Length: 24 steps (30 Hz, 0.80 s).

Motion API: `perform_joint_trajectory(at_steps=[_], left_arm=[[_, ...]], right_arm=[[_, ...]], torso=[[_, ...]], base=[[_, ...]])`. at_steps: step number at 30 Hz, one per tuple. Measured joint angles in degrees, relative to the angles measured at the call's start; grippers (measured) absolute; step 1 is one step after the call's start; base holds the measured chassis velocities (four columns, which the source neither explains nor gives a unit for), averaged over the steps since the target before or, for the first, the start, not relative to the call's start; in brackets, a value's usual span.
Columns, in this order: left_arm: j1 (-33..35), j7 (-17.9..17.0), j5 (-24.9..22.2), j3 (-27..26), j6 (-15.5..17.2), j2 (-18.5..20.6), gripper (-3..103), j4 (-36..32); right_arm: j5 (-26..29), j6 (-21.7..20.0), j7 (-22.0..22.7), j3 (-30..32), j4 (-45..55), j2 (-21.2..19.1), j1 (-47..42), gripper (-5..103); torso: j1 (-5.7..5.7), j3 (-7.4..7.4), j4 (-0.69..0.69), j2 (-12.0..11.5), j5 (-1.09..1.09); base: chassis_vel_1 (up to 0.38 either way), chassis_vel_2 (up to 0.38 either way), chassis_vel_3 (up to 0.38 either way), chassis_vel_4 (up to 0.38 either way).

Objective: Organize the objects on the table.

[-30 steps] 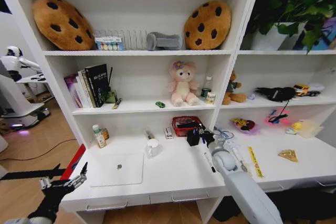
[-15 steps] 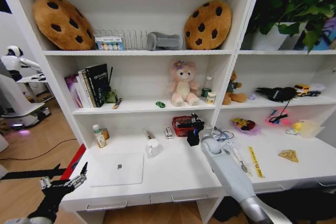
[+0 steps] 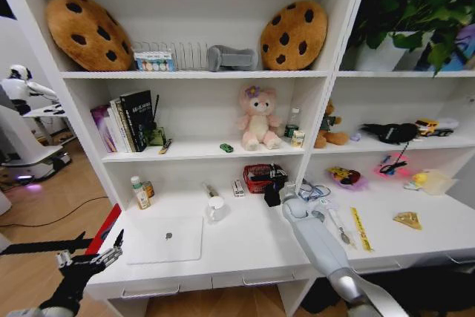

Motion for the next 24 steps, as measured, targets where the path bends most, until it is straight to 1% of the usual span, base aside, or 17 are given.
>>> perform_joint_trajectory(at_steps=[6,8,9,11,12,13,14,16,17,19,20,21,22,23,24], left_arm=[[0.0,0.0,0.0,0.0,0.0,0.0,100,0.0],[0.0,0.0,0.0,0.0,0.0,0.0,100,0.0],[0.0,0.0,0.0,0.0,0.0,0.0,100,0.0],[0.0,0.0,0.0,0.0,0.0,0.0,100,0.0],[0.0,0.0,0.0,0.0,0.0,0.0,100,0.0],[0.0,0.0,0.0,0.0,0.0,0.0,100,0.0],[0.0,0.0,0.0,0.0,0.0,0.0,100,0.0],[0.0,0.0,0.0,0.0,0.0,0.0,100,0.0],[0.0,0.0,0.0,0.0,0.0,0.0,100,0.0],[0.0,0.0,0.0,0.0,0.0,0.0,100,0.0],[0.0,0.0,0.0,0.0,0.0,0.0,100,0.0],[0.0,0.0,0.0,0.0,0.0,0.0,100,0.0],[0.0,0.0,0.0,0.0,0.0,0.0,100,0.0],[0.0,0.0,0.0,0.0,0.0,0.0,100,0.0],[0.0,0.0,0.0,0.0,0.0,0.0,100,0.0]], right_arm=[[-0.1,-0.4,0.1,-0.2,-0.2,0.0,-0.1,11],[-0.2,-0.9,0.6,-0.3,0.0,0.1,-0.3,21],[-0.2,-0.9,0.6,-0.3,0.0,0.1,-0.3,21],[-0.2,-1.0,1.0,-0.3,0.1,0.1,-0.3,32],[-0.2,-1.0,1.0,-0.3,0.1,0.1,-0.3,32],[-0.2,-1.1,1.2,-0.3,0.3,0.0,-0.3,37],[-0.2,-1.1,1.2,-0.3,0.3,0.0,-0.3,37],[0.3,-1.2,1.4,-0.3,1.1,-0.3,-0.6,48],[0.3,-1.2,1.4,-0.3,1.1,-0.3,-0.6,48],[1.6,-1.3,1.4,-0.2,3.5,-1.1,-1.6,60],[3.2,-1.7,1.2,-0.2,6.6,-2.2,-3.1,65],[3.2,-1.7,1.2,-0.2,6.6,-2.2,-3.1,65],[4.1,-2.1,1.0,-0.1,9.2,-3.1,-4.3,71],[4.1,-2.1,1.0,-0.1,9.2,-3.1,-4.3,71],[5.5,-2.9,0.7,0.1,13.3,-4.7,-6.6,75]], torso=[[-0.01,0.00,0.00,0.0,0.00],[0.00,0.00,0.00,0.0,0.00],[0.00,0.00,0.00,0.0,0.00],[-0.01,0.00,0.00,0.0,0.00],[-0.01,0.00,0.00,0.0,0.00],[-0.01,0.00,0.00,0.0,0.00],[-0.01,0.00,0.00,0.0,0.00],[-0.01,0.00,0.00,0.0,0.00],[-0.01,0.00,0.00,0.0,0.00],[0.00,0.00,0.00,0.0,0.00],[-0.01,0.00,0.01,0.0,0.01],[-0.01,0.00,0.01,0.0,0.01],[0.00,0.00,0.01,0.0,0.00],[0.00,0.00,0.01,0.0,0.00],[-0.01,0.00,0.02,0.0,0.01]], base=[[0.000,0.000,0.000,0.000],[0.000,0.000,0.000,0.000],[0.000,0.000,0.000,0.000],[0.000,0.000,0.000,0.000],[0.000,0.000,0.000,0.000],[0.000,0.000,0.000,0.000],[0.000,0.000,0.000,0.000],[0.000,0.000,0.000,0.000],[0.000,0.000,0.000,0.000],[0.000,0.000,0.000,0.000],[0.000,0.000,0.000,0.000],[0.000,0.000,0.000,0.000],[0.000,0.000,0.000,0.000],[0.000,0.000,0.000,0.000],[0.000,0.000,0.000,0.000]])
